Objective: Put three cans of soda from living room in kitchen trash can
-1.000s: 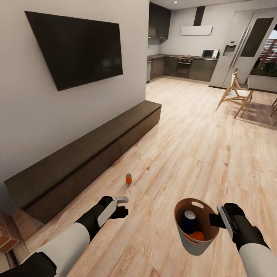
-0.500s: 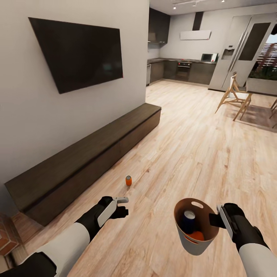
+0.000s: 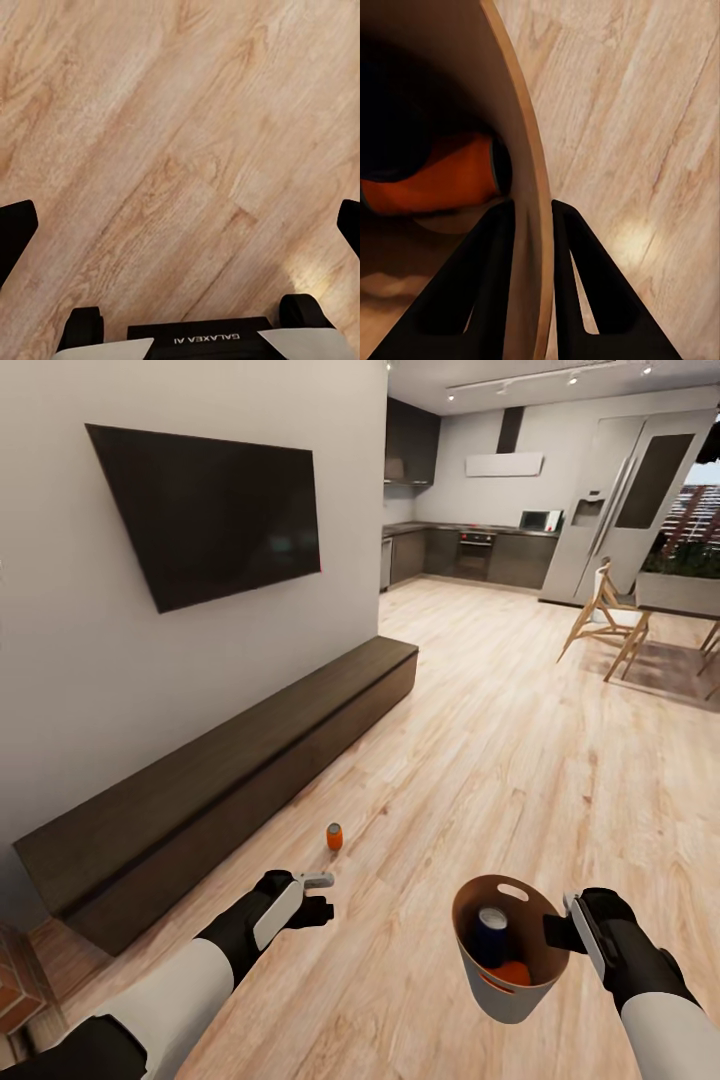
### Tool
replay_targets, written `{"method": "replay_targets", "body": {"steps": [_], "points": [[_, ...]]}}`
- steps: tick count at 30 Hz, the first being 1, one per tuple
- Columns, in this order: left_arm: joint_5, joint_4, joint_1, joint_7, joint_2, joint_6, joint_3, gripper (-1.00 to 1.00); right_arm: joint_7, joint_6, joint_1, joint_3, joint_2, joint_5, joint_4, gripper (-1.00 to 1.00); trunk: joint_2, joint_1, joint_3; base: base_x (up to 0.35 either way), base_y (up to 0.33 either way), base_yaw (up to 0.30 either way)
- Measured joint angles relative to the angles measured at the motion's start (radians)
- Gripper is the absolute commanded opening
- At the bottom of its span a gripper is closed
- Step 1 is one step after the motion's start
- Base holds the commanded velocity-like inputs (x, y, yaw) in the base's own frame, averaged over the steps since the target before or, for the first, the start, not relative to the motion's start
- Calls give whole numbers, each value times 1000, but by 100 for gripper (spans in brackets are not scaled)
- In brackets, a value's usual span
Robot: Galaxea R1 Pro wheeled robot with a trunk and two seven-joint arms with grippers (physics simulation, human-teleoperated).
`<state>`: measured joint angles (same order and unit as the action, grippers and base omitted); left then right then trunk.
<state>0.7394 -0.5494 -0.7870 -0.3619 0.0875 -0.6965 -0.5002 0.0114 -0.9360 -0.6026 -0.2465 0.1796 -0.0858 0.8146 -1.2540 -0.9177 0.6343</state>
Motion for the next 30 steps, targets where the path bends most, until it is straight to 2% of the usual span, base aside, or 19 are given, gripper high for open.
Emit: {"method": "replay_targets", "body": {"steps": [30], "points": [[0, -1, 0, 1, 1, -1, 0, 100, 0, 0, 0, 0, -4, -1, -2, -100, 0, 0, -49, 0, 0, 0]]}}
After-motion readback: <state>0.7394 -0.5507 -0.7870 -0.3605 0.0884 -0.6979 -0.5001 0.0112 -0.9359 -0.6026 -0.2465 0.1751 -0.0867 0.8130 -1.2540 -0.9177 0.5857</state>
